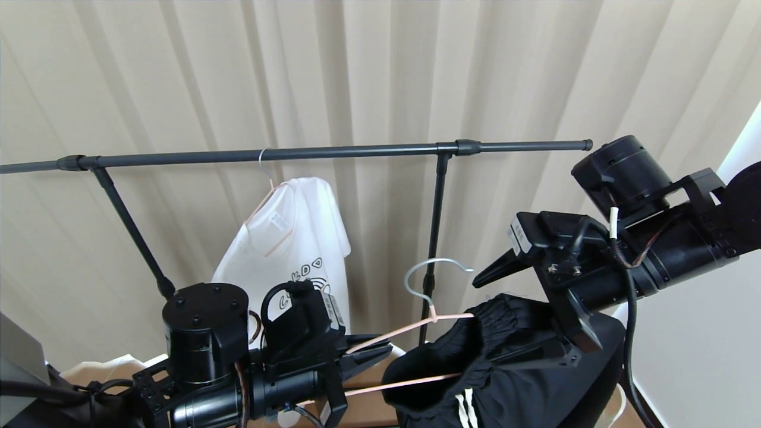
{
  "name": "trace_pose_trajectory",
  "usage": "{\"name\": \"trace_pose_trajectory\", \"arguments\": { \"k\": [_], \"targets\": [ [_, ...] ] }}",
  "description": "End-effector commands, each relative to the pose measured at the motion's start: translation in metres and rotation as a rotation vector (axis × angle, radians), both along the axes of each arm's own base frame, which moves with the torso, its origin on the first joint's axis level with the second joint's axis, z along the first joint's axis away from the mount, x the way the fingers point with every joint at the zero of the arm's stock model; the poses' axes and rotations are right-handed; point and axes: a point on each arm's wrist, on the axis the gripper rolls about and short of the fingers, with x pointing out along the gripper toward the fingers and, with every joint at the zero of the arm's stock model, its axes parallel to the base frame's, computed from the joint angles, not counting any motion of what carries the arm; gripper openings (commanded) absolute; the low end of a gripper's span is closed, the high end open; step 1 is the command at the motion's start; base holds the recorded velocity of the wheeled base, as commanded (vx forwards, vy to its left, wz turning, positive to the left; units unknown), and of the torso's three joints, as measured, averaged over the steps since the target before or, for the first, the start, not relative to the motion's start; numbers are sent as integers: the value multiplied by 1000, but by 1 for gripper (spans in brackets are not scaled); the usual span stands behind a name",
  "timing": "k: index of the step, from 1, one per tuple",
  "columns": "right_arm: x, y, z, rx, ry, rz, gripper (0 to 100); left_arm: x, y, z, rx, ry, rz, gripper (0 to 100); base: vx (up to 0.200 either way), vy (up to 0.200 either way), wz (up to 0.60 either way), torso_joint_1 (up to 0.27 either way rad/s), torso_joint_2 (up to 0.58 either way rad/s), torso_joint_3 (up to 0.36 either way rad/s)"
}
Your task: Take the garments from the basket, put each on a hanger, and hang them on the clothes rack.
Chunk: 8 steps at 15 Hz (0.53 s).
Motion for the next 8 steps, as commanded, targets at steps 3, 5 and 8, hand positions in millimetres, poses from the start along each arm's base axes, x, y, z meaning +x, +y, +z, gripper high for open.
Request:
{"name": "trace_pose_trajectory", "arguments": {
  "k": [3, 5, 8],
  "targets": [
    [2, 1, -3, -5, 7, 1, 100, 0, 0, 1, -3, -5, 0, 0, 0, 0, 0, 0, 0, 0],
    [2, 1, -3, -4, 9, -2, 100, 1, 0, 1, -2, -4, 0, 0, 0, 0, 0, 0, 0, 0],
    [1, 1, -2, -10, 5, -4, 0, 1, 0, 1, -3, -6, 3, 0, 0, 0, 0, 0, 0, 0]
  ]
}}
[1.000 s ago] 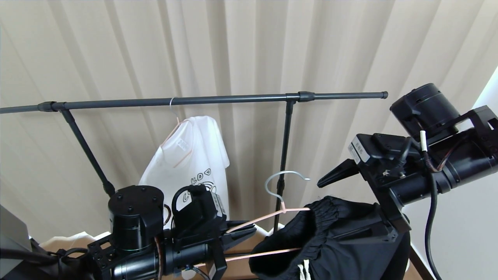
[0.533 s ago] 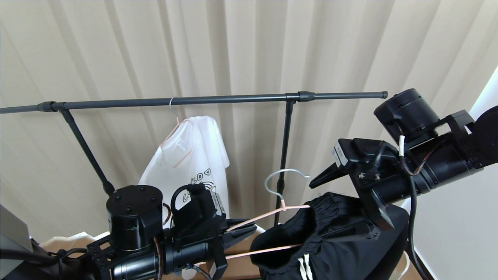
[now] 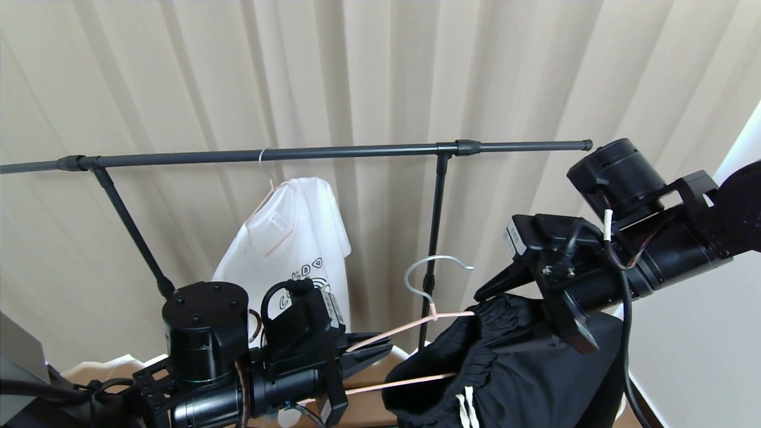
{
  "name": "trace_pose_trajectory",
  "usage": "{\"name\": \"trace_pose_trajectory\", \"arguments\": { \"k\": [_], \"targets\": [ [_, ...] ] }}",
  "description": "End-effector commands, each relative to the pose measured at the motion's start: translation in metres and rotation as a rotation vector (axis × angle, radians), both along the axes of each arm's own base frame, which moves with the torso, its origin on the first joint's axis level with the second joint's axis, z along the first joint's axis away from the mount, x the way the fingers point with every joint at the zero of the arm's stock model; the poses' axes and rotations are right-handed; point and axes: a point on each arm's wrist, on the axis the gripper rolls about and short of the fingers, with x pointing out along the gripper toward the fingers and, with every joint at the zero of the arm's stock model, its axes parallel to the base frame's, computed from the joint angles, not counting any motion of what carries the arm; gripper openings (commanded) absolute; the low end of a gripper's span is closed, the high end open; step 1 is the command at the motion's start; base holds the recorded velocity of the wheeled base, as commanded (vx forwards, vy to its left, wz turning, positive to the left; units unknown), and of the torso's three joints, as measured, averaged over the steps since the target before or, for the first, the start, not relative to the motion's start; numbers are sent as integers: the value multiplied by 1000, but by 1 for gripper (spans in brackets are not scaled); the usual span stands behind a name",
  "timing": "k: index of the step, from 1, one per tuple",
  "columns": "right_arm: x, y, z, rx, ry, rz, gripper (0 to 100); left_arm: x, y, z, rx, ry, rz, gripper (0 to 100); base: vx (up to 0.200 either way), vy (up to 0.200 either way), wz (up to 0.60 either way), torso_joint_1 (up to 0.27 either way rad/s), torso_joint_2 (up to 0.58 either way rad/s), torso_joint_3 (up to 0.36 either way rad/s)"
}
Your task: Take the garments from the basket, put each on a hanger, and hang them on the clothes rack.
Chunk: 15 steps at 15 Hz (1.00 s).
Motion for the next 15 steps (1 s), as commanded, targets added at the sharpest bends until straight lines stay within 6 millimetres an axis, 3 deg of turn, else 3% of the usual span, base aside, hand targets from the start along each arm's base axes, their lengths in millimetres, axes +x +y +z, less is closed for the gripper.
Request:
{"name": "trace_pose_trajectory", "arguments": {
  "k": [1, 14, 15],
  "targets": [
    [-1, 0, 1, -1, -8, -1, 0, 0, 0, 0, 0, 0, 1, 0, 0, 0, 0, 0, 0, 0],
    [-6, -3, 7, 9, -30, -2, 0, 4, 0, 1, -31, -35, 11, 0, 0, 0, 0, 0, 0, 0],
    [-6, -3, 7, 8, -29, -2, 0, 4, 0, 0, -30, -35, 12, 100, 0, 0, 0, 0, 0, 0]
  ]
}}
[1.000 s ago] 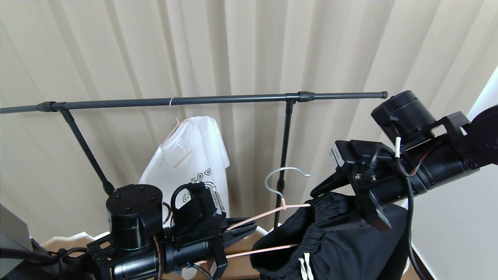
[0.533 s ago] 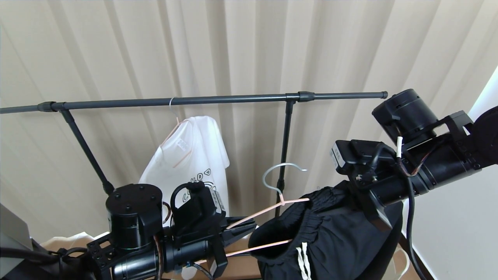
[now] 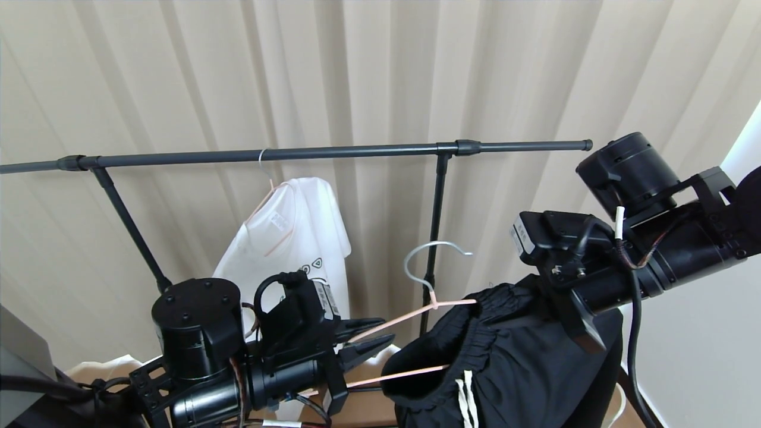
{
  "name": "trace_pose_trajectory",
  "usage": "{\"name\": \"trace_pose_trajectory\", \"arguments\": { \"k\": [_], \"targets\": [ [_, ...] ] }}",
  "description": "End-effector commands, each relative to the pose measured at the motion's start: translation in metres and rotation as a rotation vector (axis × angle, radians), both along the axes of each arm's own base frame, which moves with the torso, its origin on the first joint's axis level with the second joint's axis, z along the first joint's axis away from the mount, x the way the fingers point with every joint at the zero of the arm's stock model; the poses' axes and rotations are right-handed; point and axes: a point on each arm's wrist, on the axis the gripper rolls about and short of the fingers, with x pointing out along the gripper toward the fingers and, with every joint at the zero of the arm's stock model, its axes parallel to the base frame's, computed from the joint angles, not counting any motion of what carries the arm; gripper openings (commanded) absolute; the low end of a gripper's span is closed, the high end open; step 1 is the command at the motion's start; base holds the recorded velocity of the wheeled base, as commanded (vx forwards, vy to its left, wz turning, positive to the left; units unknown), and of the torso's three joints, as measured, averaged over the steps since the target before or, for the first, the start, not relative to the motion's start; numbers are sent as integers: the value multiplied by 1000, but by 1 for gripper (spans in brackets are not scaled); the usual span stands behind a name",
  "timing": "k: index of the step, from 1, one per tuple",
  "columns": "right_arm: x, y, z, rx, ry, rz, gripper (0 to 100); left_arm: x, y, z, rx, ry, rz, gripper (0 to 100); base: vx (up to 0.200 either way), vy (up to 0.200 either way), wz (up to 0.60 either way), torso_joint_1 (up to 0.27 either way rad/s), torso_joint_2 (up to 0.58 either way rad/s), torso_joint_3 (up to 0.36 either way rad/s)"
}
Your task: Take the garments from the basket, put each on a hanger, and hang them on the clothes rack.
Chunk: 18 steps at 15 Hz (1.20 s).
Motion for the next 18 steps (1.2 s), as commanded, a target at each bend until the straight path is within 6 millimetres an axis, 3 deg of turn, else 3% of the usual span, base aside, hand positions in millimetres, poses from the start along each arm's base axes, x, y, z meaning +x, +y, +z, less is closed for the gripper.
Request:
{"name": "trace_pose_trajectory", "arguments": {
  "k": [1, 3, 7, 12, 16, 18],
  "targets": [
    [-2, -1, 0, 1, -1, 2, 0, 1, -1, -5, 12, 10, 0, 100, 0, 0, 0, 0, 0, 0],
    [-3, -2, 0, 0, 0, 0, 0, 2, 4, -6, 0, 3, 18, 100, 0, 0, 0, 0, 0, 0],
    [-4, -10, 5, 7, -17, -25, 0, -4, 47, -5, -79, 0, 151, 100, 0, 0, 0, 0, 0, 0],
    [4, -9, 14, -58, -152, -125, 0, -21, 90, -13, -152, 181, 331, 100, 0, 0, 0, 0, 0, 0],
    [-3, -7, 24, -146, -296, -222, 0, -12, 89, -9, -272, 260, 537, 100, 0, 0, 0, 0, 0, 0],
    [-7, -8, 29, -114, -367, -250, 0, -3, 72, -19, -224, 445, 660, 100, 0, 0, 0, 0, 0, 0]
  ]
}}
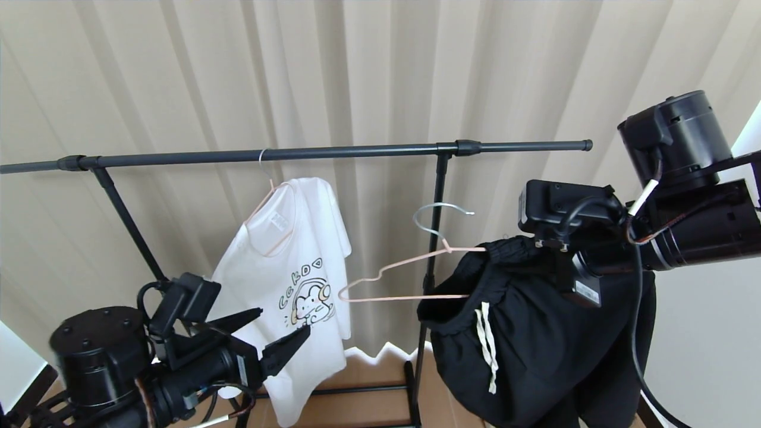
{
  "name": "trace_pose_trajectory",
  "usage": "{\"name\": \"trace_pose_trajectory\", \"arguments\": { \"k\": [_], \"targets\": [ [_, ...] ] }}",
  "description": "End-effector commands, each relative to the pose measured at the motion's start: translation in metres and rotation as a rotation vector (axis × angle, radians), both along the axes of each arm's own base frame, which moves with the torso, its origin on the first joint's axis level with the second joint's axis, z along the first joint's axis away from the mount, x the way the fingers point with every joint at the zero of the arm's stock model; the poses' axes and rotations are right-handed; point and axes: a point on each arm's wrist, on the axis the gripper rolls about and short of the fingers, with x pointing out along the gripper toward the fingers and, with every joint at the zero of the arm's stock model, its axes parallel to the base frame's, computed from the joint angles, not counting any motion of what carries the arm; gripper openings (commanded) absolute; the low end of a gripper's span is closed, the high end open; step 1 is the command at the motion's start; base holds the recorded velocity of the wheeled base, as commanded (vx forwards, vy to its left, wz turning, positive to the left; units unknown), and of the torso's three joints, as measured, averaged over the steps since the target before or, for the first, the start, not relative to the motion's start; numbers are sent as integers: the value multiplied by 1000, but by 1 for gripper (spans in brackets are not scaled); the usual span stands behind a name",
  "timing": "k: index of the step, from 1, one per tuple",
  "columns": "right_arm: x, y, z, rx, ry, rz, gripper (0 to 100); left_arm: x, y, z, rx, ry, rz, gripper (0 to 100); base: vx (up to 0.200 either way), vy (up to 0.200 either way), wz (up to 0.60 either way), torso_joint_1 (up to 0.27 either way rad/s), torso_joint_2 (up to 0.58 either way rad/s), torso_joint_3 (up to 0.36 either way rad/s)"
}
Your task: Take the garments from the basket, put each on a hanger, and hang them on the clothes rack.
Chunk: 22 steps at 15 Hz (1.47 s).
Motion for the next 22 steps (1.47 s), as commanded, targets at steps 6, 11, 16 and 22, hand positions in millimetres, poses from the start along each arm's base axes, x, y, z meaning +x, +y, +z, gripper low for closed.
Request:
{"name": "trace_pose_trajectory", "arguments": {
  "k": [6, 11, 16, 22],
  "targets": [
    [-23, 5, 9, 84, -97, -81, 0, 15, -81, 4, -62, 380, 150, 100, 0, 0, 0, 0, 0, 0],
    [-32, 10, 13, 172, -74, -123, 0, 38, -112, 15, -119, 469, 220, 100, 0, 0, 0, 0, 0, 0],
    [-41, 15, 16, 183, -80, -89, 0, 55, -134, 16, -140, 428, 243, 100, 0, 0, 0, 0, 0, 0],
    [-48, 13, 18, 190, -86, -77, 0, 65, -159, 12, -141, 399, 232, 100, 0, 0, 0, 0, 0, 0]
  ]
}}
